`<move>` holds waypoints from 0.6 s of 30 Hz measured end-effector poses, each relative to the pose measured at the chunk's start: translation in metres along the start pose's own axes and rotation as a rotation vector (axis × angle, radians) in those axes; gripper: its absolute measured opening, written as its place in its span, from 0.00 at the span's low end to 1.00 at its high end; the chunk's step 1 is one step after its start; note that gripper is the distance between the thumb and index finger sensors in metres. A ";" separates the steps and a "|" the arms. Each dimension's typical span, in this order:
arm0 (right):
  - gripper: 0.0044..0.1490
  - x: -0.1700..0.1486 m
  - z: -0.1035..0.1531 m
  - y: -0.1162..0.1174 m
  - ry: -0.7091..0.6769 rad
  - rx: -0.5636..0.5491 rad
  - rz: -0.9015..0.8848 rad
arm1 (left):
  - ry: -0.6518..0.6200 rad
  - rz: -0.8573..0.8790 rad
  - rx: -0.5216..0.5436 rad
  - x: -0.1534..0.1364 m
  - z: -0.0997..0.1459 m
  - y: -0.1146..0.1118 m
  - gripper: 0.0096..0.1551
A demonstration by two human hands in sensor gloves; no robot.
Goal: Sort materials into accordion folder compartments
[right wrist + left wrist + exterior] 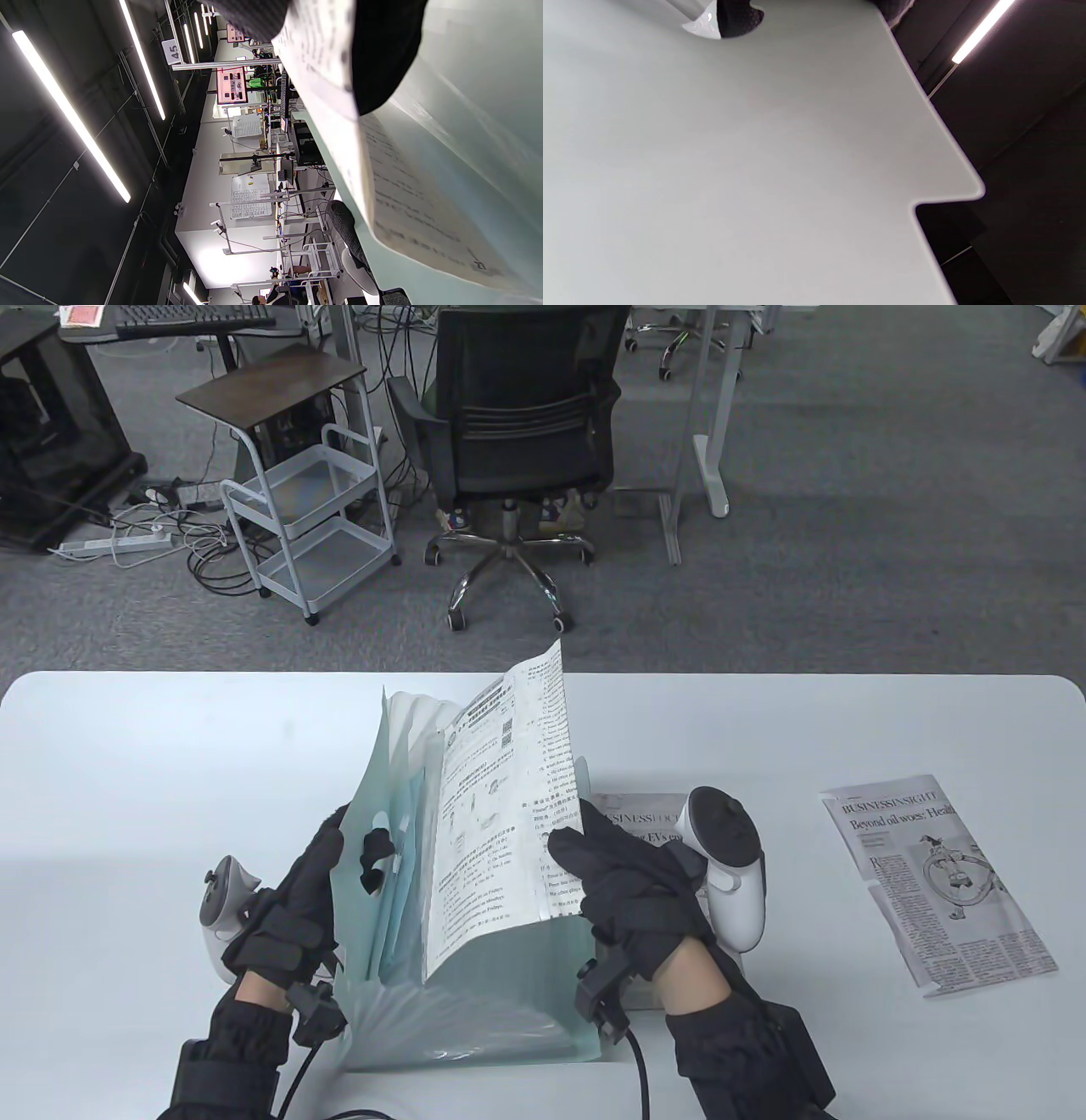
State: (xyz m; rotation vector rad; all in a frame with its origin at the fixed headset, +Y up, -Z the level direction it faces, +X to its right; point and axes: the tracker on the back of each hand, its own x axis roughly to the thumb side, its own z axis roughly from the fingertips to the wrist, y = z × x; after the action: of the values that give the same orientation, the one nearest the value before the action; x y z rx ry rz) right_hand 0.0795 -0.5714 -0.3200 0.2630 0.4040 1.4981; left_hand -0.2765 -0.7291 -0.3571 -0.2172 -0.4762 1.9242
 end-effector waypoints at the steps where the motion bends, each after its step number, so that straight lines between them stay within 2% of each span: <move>1: 0.35 -0.003 0.000 -0.001 0.000 -0.002 -0.006 | 0.000 0.001 0.000 0.000 0.000 0.000 0.42; 18: 0.35 -0.019 0.003 0.007 -0.002 0.020 0.044 | 0.001 0.001 0.000 0.000 0.000 0.000 0.42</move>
State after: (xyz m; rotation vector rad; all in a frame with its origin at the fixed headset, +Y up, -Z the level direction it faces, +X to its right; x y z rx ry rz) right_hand 0.0745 -0.5894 -0.3124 0.2906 0.4137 1.5377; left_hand -0.2762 -0.7291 -0.3570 -0.2179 -0.4754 1.9249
